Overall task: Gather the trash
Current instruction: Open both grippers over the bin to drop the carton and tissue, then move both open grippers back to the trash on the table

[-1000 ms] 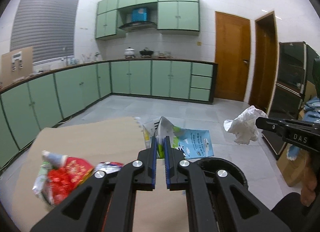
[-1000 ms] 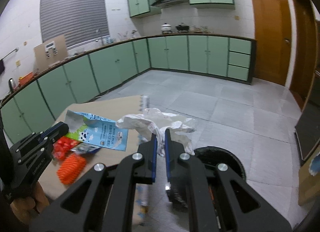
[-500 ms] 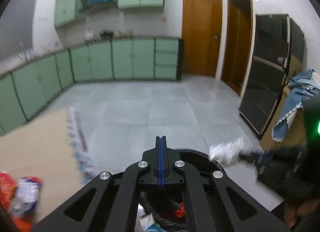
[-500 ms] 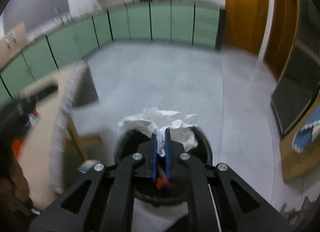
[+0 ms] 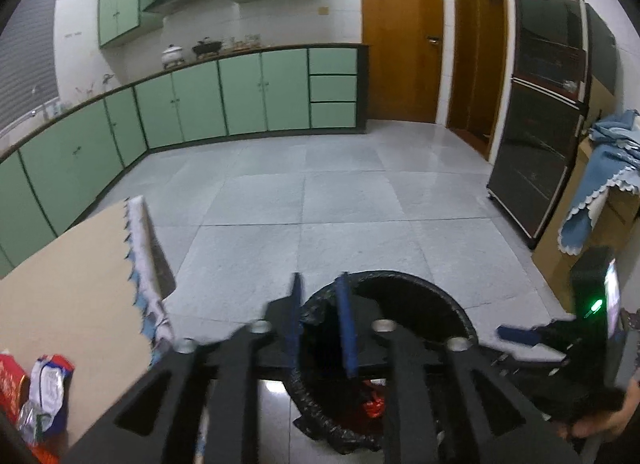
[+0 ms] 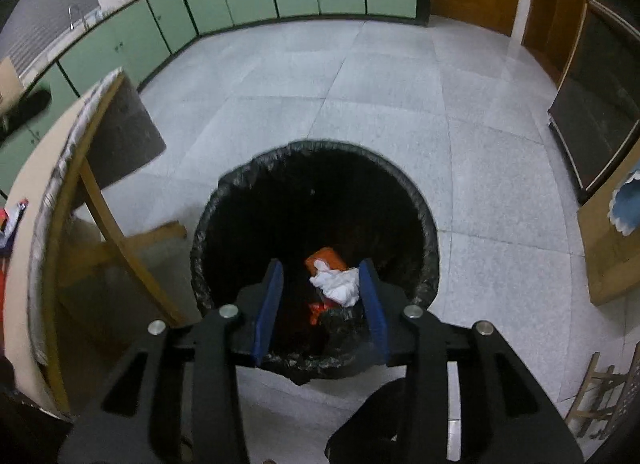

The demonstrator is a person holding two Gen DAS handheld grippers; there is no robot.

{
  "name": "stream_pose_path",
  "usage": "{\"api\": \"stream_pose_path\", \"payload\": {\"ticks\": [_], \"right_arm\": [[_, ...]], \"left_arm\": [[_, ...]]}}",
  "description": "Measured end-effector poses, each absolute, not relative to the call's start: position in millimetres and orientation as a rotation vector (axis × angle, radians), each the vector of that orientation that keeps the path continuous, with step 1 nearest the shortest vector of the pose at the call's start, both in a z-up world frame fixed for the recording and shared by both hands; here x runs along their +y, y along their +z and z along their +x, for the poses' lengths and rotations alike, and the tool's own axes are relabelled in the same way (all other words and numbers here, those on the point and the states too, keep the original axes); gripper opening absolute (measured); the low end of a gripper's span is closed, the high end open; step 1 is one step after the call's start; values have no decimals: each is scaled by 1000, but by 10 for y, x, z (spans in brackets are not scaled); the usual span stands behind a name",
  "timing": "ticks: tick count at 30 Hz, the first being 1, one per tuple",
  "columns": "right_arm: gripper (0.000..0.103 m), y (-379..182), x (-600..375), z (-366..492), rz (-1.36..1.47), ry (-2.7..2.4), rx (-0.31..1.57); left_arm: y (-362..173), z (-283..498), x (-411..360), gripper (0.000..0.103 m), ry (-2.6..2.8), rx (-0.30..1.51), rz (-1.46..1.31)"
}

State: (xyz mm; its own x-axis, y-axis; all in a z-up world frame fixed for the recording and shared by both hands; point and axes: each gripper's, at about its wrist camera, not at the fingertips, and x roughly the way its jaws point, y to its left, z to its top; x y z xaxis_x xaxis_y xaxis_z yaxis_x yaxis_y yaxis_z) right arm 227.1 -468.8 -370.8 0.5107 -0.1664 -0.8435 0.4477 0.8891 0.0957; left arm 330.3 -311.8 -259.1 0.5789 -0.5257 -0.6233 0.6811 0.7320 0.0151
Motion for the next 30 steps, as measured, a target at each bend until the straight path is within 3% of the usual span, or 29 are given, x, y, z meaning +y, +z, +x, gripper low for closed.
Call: {"api": "stream_pose_path", "payload": {"ticks": [1, 4, 9, 14, 19, 23, 30], "right_arm": [[44, -3655, -4679, 2248, 320, -382, 960], [48, -3482, -4658, 2194, 315, -392, 931], [53, -3172, -4484, 2022, 278, -400, 868], [65, -2734, -4157, 1867, 234, -365, 772], [65, -2242, -3668, 1808, 187, -266, 669], [68, -1988, -3220, 1821, 149, -166, 627], [70, -1845, -2341, 1970, 72, -6, 594]], "left_arm": [[-2583, 3297, -3082, 36, -711, 640, 256], [-2515, 3244, -2940, 37, -694, 630, 239], [-2239, 3100, -2553, 55, -643, 575, 186], [-1910, 2922, -2019, 69, -562, 518, 152], [-1640, 2581, -1388, 84, -442, 442, 155], [-1546, 2306, -767, 92, -337, 418, 125], [-1635, 1937, 379, 95, -118, 418, 33]]}}
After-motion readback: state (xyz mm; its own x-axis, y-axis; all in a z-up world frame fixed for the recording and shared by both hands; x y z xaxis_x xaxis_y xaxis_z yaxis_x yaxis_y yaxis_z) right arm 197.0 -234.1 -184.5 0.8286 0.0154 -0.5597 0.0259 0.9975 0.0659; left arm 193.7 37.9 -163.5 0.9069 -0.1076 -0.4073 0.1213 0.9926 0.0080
